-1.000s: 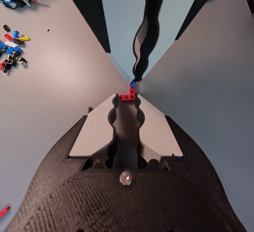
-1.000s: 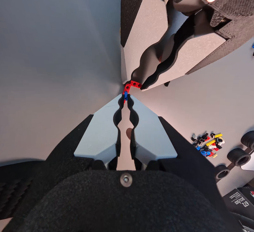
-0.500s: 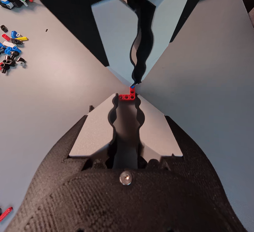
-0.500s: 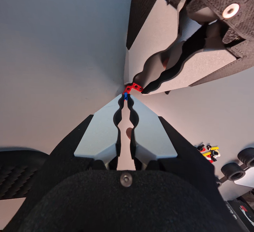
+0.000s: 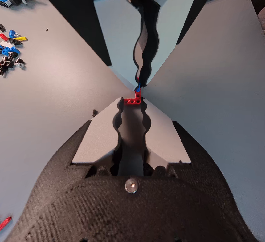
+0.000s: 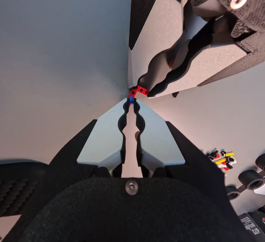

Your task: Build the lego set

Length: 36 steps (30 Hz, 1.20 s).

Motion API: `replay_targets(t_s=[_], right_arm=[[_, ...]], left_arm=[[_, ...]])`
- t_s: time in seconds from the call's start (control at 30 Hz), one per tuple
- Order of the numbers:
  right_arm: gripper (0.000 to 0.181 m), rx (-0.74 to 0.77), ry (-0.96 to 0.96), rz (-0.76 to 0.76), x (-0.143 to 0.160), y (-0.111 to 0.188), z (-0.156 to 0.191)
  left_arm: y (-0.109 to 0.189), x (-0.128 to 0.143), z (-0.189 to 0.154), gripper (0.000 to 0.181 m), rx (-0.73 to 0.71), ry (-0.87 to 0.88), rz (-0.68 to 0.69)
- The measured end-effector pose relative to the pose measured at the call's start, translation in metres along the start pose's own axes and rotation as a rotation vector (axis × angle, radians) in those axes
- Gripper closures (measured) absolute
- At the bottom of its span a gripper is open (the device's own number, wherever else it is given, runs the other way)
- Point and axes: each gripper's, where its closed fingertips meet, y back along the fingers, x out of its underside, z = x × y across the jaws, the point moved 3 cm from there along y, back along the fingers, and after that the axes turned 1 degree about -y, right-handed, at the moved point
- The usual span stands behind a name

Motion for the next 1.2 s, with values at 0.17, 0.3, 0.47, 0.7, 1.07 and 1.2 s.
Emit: replay_targets(t_s=[0.17,0.3,0.47,0.7,1.07,1.2], right_arm=[[0.162,0.01,-0.144,-0.19,0.001,0.015,0.002],[0.169,0.031,-0.215,-0.281,0.003,0.016,0.001],[0.179,0.01,-0.236,-0.297,0.001,0.009,0.0],[0.18,-0.022,-0.205,-0.241,0.0,0.007,-0.002],[0.168,0.077,-0.479,-0.598,0.013,0.03,-0.036],[0.165,0.142,-0.45,-0.448,0.023,-0.008,-0.054]], left_arm=[[0.0,0.0,0.0,0.158,-0.001,-0.002,0.001],[0.0,0.0,0.0,0.158,0.0,-0.002,0.001],[0.0,0.0,-0.001,0.158,-0.006,-0.01,0.0],[0.0,0.0,-0.001,0.158,-0.01,-0.008,0.001],[0.003,0.003,-0.002,0.158,-0.017,0.011,0.014],[0.005,0.004,0.0,0.158,-0.024,0.027,0.013]])
